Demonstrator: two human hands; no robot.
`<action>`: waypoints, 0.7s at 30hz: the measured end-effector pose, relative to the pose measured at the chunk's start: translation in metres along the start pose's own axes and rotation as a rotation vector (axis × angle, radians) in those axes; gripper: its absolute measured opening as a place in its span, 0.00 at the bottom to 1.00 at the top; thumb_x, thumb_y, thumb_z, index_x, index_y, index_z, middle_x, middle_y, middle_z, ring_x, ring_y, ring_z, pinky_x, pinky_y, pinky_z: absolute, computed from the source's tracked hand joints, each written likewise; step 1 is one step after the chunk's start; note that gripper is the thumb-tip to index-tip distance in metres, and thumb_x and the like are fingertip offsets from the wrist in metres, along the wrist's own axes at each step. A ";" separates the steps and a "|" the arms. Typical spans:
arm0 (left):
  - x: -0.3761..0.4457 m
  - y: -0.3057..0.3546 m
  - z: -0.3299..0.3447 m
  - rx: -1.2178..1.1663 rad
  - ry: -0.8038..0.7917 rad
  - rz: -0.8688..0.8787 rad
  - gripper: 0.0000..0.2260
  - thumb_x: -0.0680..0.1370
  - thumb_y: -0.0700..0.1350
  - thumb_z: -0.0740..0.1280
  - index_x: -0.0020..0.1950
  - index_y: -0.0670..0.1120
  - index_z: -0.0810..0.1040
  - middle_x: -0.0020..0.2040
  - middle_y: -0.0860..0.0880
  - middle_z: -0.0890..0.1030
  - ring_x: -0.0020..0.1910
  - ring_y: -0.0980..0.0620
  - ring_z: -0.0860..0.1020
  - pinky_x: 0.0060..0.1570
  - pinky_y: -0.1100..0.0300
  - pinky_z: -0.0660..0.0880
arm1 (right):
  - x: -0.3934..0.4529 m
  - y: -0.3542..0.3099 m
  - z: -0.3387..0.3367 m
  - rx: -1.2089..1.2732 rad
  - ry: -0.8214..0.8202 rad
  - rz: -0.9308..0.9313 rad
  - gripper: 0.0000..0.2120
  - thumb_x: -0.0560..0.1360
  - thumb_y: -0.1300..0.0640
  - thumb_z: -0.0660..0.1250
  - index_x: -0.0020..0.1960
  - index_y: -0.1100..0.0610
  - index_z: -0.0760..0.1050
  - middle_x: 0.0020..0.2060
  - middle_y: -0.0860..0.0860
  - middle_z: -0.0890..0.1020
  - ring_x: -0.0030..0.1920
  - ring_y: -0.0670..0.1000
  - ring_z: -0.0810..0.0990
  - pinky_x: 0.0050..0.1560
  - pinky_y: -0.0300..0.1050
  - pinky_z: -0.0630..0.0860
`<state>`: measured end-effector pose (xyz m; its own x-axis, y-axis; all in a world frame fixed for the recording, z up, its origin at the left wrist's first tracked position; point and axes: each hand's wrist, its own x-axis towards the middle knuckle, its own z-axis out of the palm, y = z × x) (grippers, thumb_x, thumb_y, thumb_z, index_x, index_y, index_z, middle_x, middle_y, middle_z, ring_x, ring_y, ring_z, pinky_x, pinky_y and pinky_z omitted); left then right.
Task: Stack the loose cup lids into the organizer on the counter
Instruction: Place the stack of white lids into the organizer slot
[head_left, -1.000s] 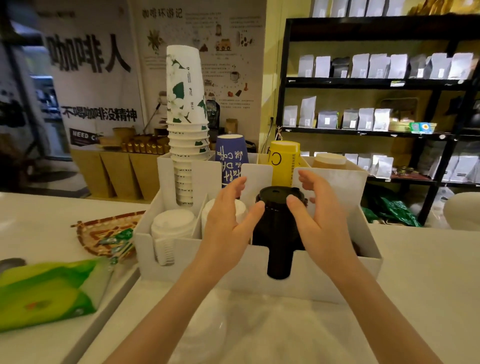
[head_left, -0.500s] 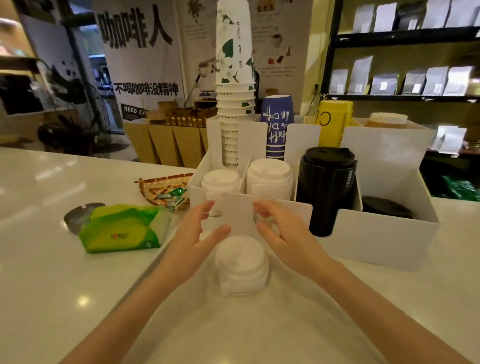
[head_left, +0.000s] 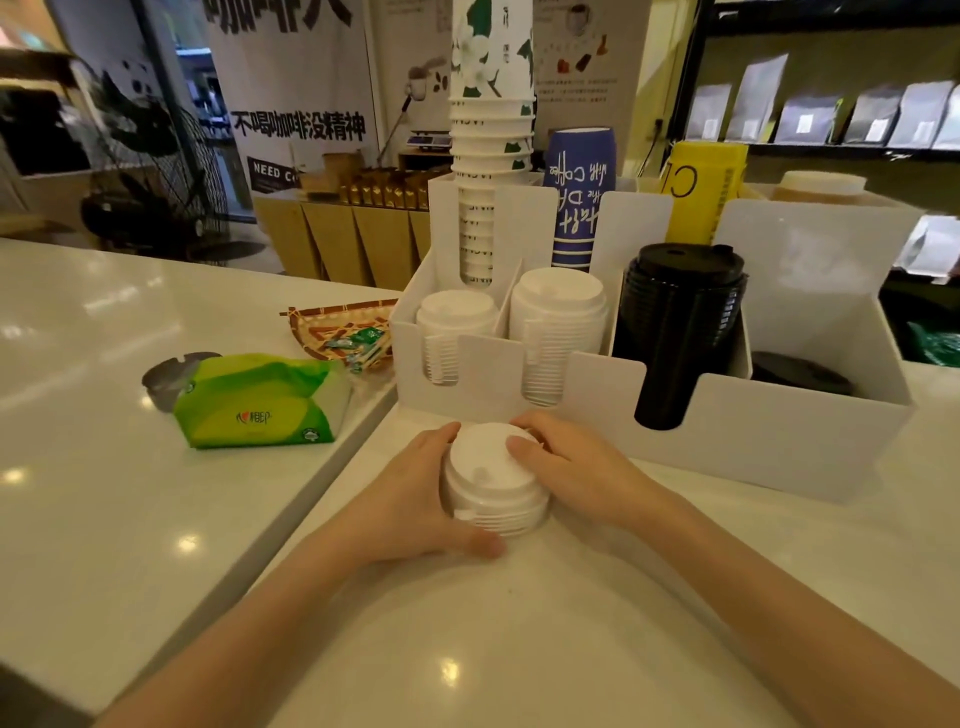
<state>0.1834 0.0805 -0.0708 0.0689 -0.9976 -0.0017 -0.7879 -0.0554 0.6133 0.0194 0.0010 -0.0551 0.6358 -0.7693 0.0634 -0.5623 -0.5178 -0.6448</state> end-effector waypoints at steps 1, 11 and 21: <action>0.000 -0.001 0.000 0.015 -0.005 -0.004 0.53 0.54 0.61 0.76 0.72 0.53 0.52 0.71 0.54 0.63 0.67 0.55 0.64 0.67 0.58 0.63 | 0.000 0.000 0.000 -0.011 -0.004 0.004 0.16 0.76 0.47 0.55 0.59 0.51 0.71 0.54 0.49 0.80 0.52 0.50 0.77 0.56 0.53 0.74; -0.002 0.005 -0.008 -0.055 0.047 0.060 0.45 0.58 0.55 0.77 0.70 0.54 0.59 0.56 0.62 0.68 0.54 0.59 0.70 0.52 0.70 0.67 | 0.000 -0.005 -0.003 0.088 -0.038 0.079 0.20 0.77 0.48 0.56 0.66 0.53 0.65 0.60 0.51 0.76 0.57 0.51 0.74 0.60 0.47 0.70; -0.001 0.006 -0.032 -0.305 0.196 0.151 0.38 0.56 0.50 0.79 0.62 0.61 0.66 0.58 0.62 0.73 0.54 0.64 0.75 0.53 0.68 0.74 | -0.004 -0.028 -0.023 0.203 0.019 0.011 0.16 0.76 0.48 0.57 0.63 0.49 0.68 0.57 0.47 0.77 0.55 0.47 0.75 0.55 0.43 0.72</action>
<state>0.1981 0.0826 -0.0420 0.1051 -0.9652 0.2393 -0.5817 0.1355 0.8020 0.0208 0.0098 -0.0201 0.6188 -0.7825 0.0685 -0.4499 -0.4246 -0.7856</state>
